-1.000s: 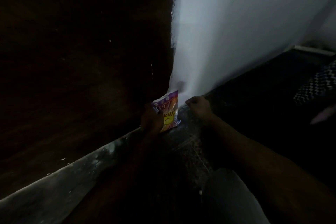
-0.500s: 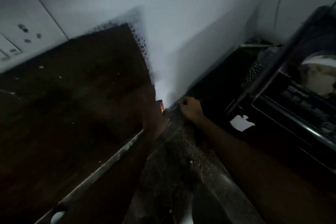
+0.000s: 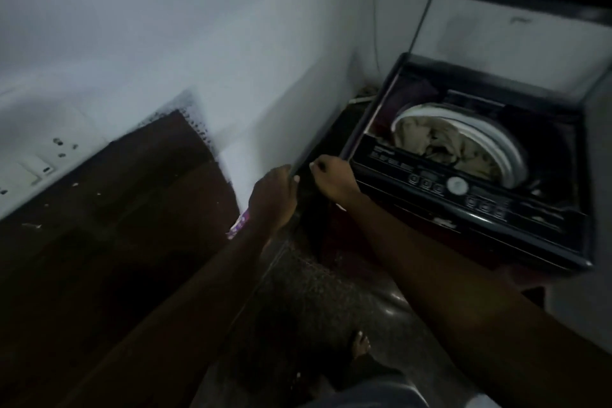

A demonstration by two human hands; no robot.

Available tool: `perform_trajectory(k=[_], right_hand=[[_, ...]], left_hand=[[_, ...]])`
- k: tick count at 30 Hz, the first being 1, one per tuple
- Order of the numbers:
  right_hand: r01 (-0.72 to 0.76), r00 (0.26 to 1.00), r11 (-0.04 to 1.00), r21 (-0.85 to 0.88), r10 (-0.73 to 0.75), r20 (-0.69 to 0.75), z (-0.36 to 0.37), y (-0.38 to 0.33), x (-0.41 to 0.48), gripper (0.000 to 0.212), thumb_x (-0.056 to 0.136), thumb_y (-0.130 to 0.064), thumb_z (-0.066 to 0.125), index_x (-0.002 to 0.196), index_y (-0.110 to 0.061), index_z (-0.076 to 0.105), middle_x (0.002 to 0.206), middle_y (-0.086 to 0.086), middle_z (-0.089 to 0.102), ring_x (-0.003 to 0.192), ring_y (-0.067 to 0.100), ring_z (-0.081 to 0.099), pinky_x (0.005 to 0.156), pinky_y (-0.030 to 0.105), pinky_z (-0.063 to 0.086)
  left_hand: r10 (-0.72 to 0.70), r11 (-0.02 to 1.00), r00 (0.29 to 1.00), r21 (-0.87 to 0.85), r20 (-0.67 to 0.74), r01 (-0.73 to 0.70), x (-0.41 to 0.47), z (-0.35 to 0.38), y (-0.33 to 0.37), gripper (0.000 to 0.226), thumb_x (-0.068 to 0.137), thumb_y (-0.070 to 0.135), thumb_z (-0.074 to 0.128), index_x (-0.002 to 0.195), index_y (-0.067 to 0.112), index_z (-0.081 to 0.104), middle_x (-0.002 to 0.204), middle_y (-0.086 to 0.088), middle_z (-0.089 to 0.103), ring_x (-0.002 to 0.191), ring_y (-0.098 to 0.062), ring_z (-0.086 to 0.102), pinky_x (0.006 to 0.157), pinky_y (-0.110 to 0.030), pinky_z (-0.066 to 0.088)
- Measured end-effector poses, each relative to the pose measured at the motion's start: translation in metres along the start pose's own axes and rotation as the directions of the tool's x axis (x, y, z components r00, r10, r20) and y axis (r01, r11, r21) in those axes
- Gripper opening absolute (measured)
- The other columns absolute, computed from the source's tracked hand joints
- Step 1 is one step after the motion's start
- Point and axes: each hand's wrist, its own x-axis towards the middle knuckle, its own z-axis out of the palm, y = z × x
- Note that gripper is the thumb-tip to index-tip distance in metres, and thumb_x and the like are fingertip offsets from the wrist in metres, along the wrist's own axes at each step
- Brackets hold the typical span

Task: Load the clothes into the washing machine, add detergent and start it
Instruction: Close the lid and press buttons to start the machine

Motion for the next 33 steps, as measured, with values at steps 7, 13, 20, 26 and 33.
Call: perform_trajectory(k=[7, 13, 20, 26, 33], right_hand=[[-0.047, 0.981, 0.999, -0.011, 0.045, -0.189, -0.074, 0.037, -0.018, 0.021, 0.093, -0.020, 0.052, 0.091, -0.005, 0.067, 0.094, 0.016, 0.068, 0.088, 0.031, 0.064, 0.072, 0.031, 0.046], [-0.135, 0.932, 0.988, -0.072, 0.102, -0.348, -0.136, 0.092, -0.024, 0.023, 0.094, -0.025, 0.049, 0.092, -0.006, 0.062, 0.095, 0.019, 0.066, 0.087, 0.036, 0.061, 0.065, 0.032, 0.042], [-0.200, 0.900, 0.972, -0.124, 0.132, -0.416, -0.213, 0.154, -0.017, 0.020, 0.091, -0.025, 0.049, 0.089, -0.011, 0.063, 0.094, 0.011, 0.065, 0.086, 0.030, 0.060, 0.068, 0.034, 0.049], [-0.211, 0.867, 0.977, -0.022, 0.176, -0.465, -0.267, 0.189, -0.006, 0.019, 0.094, -0.023, 0.049, 0.089, -0.011, 0.063, 0.091, 0.009, 0.066, 0.085, 0.028, 0.060, 0.064, 0.027, 0.035], [-0.180, 0.819, 0.982, 0.053, 0.179, -0.546, -0.314, 0.211, 0.030, 0.022, 0.094, -0.024, 0.053, 0.105, -0.009, 0.065, 0.111, 0.012, 0.065, 0.101, 0.028, 0.060, 0.075, 0.024, 0.038]], left_hand=[[0.219, 0.975, 0.974, -0.029, -0.054, -0.221, 0.019, 0.015, 0.075, 0.038, 0.100, 0.025, 0.048, 0.132, 0.004, 0.053, 0.122, -0.017, 0.063, 0.112, -0.034, 0.060, 0.094, -0.043, 0.049], [0.363, 0.931, 0.932, -0.031, -0.022, -0.363, 0.042, 0.048, 0.151, 0.041, 0.100, 0.030, 0.044, 0.130, 0.005, 0.055, 0.122, -0.017, 0.063, 0.113, -0.034, 0.059, 0.095, -0.043, 0.046], [0.435, 0.900, 0.900, -0.024, 0.009, -0.435, 0.079, 0.084, 0.232, 0.029, 0.100, 0.026, 0.046, 0.113, 0.003, 0.059, 0.108, -0.017, 0.064, 0.100, -0.035, 0.061, 0.086, -0.042, 0.046], [0.441, 0.897, 0.895, 0.002, 0.073, -0.442, 0.107, 0.113, 0.287, 0.040, 0.096, 0.021, 0.049, 0.132, 0.004, 0.052, 0.129, -0.015, 0.060, 0.121, -0.032, 0.055, 0.102, -0.043, 0.043], [0.459, 0.887, 0.888, -0.083, 0.043, -0.454, 0.153, 0.125, 0.343, 0.045, 0.101, 0.029, 0.047, 0.140, 0.007, 0.047, 0.141, -0.014, 0.053, 0.131, -0.030, 0.048, 0.108, -0.041, 0.040]])
